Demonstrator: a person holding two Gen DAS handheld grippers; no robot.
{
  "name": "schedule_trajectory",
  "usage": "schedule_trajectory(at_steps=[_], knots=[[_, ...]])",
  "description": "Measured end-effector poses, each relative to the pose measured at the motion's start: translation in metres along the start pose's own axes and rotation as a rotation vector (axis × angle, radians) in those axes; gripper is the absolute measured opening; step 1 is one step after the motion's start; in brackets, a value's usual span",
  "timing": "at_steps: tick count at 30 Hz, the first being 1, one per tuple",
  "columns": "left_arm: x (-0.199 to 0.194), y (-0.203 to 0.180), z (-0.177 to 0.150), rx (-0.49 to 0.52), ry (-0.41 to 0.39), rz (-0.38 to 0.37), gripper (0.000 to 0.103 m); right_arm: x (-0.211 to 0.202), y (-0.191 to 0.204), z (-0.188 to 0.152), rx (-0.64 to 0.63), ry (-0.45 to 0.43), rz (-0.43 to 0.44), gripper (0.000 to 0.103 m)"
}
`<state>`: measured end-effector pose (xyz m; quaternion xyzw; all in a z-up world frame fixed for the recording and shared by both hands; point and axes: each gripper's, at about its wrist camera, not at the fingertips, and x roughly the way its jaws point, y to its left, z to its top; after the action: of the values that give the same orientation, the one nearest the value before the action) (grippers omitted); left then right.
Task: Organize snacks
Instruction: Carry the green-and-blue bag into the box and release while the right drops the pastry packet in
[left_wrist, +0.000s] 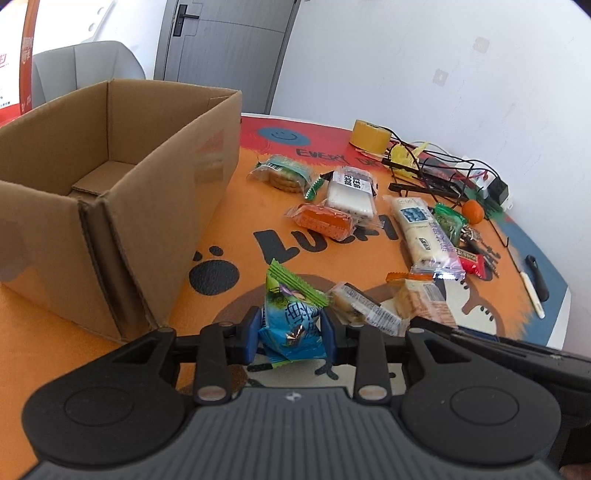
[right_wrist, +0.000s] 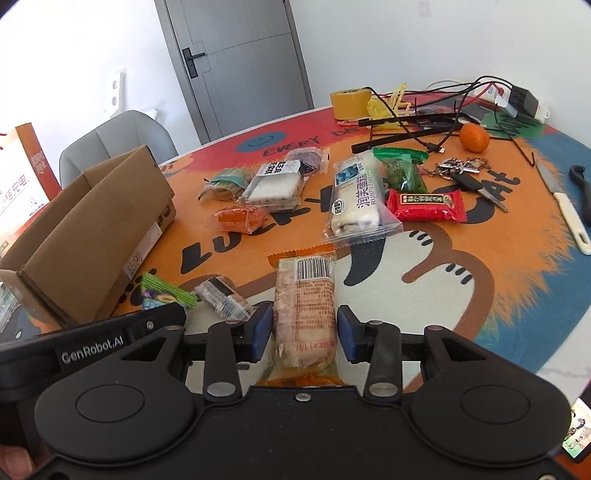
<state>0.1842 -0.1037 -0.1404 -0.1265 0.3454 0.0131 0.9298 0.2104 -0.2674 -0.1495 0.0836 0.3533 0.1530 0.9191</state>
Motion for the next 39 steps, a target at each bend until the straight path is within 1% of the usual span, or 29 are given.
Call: schedule_trajectory(at_steps=[7,8,9,11,14,19,27,32,39], knots=[[0.003,-0.005,-0.001,0.034,-0.013,0.010,0.039,0.003,0.005,-0.001,-0.022,-0.013,-0.013,0.041],[0.003,-0.006,-0.001,0.039,-0.015,0.014,0.039,0.003,0.006,-0.001,-0.024,-0.014,-0.014,0.039],[0.004,-0.007,-0.001,0.044,-0.016,0.015,0.038,0.004,0.006,-0.001,-0.026,-0.016,-0.014,0.036],[0.003,-0.006,-0.001,0.043,-0.013,0.014,0.033,0.004,0.006,-0.002,-0.023,-0.018,-0.005,0.036],[0.000,-0.002,0.001,0.018,0.000,-0.008,0.032,0.001,0.004,-0.001,0.003,-0.019,0.023,0.036],[-0.015,-0.002,0.006,0.016,-0.038,-0.020,0.031,-0.009,0.005,0.004,0.014,-0.055,0.035,0.036],[-0.050,-0.001,0.024,0.014,-0.128,-0.045,0.031,-0.024,0.015,0.015,0.011,-0.108,0.068,0.036],[-0.067,0.006,0.035,0.007,-0.169,-0.042,0.031,-0.032,0.025,0.023,0.002,-0.138,0.085,0.036],[-0.083,0.022,0.048,-0.017,-0.214,-0.021,0.031,-0.038,0.050,0.033,-0.037,-0.168,0.111,0.036]])
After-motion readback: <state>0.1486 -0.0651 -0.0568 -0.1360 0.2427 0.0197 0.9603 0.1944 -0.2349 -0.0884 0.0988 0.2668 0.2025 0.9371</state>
